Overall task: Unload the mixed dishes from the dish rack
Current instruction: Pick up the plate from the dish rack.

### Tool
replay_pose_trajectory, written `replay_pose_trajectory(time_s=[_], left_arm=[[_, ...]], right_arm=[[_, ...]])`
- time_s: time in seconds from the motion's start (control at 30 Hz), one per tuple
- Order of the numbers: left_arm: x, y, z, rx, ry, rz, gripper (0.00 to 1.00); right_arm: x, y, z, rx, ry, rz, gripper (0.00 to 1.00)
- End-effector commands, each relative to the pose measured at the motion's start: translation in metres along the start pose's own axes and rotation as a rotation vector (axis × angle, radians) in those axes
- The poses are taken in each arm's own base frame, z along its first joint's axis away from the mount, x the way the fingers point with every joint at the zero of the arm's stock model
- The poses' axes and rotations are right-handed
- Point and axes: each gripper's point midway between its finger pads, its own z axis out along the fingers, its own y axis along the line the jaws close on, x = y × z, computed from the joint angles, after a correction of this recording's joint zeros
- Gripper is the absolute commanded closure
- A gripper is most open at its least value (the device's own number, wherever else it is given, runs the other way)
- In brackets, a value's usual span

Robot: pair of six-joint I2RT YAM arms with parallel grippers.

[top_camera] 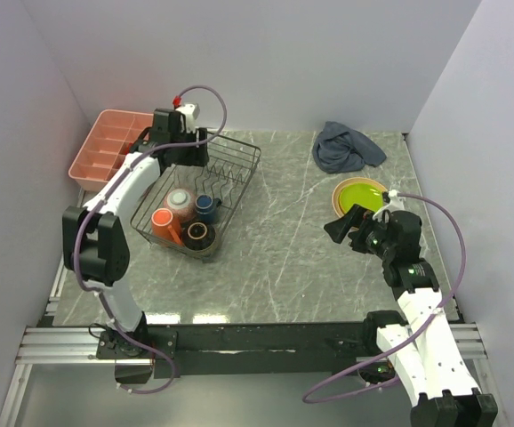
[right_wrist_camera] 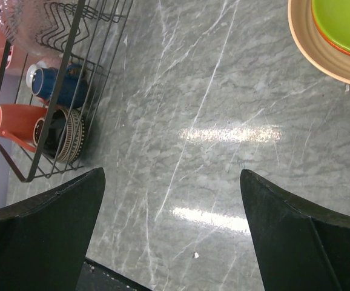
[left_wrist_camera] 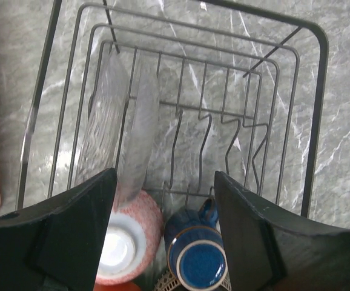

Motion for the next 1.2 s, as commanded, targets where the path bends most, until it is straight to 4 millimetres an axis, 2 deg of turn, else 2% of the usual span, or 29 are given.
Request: replay_pose_trajectory(time_s=[0.0, 0.03, 0.1, 0.13, 0.17, 0.33, 0.53, 0.63, 0.77, 1.17], left_arm=[[-0.028, -0.004, 0.005, 0.027, -0.046, 0.054, 0.34], [-0.034, -0.004, 0.004, 0.025, -0.053, 0.055, 0.34], [-0.031, -0.002, 0.013, 0.031, -0.032, 0.056, 0.38], [-0.038, -0.003, 0.012, 0.037, -0.041, 0.064, 0.38], [-0.031, -0.002, 0.019, 0.037, -0.014, 0.068, 0.38], [-0.029, -0.001, 0.03, 0.048, 0.013, 0.084, 0.4], [-0.025, 0.001, 0.042, 0.074, 0.055, 0.069, 0.48], [-0.025, -0.001, 0.042, 0.096, 0.063, 0.065, 0.52], [-0.027, -0.003, 0.042, 0.123, 0.072, 0.052, 0.62], [-0.027, -0.008, 0.032, 0.226, 0.113, -0.005, 0.78]], right_arm=[[-0.003, 0.006, -0.002, -0.028, -0.015, -0.034, 0.0], [-0.003, 0.006, -0.001, -0.029, -0.013, -0.034, 0.0], [-0.003, 0.005, -0.001, -0.026, -0.014, -0.033, 0.0], [-0.002, 0.004, 0.0, -0.023, -0.008, -0.031, 0.0], [-0.001, 0.003, 0.0, -0.022, -0.007, -0.031, 0.0], [0.001, 0.0, 0.003, -0.014, 0.003, -0.024, 0.0], [0.001, 0.0, 0.006, -0.011, 0.008, -0.017, 0.0], [0.001, -0.001, 0.008, -0.008, 0.015, -0.01, 0.0], [0.001, -0.002, 0.01, -0.005, 0.018, -0.007, 0.0], [0.002, -0.004, 0.015, 0.0, 0.025, 0.007, 0.0]])
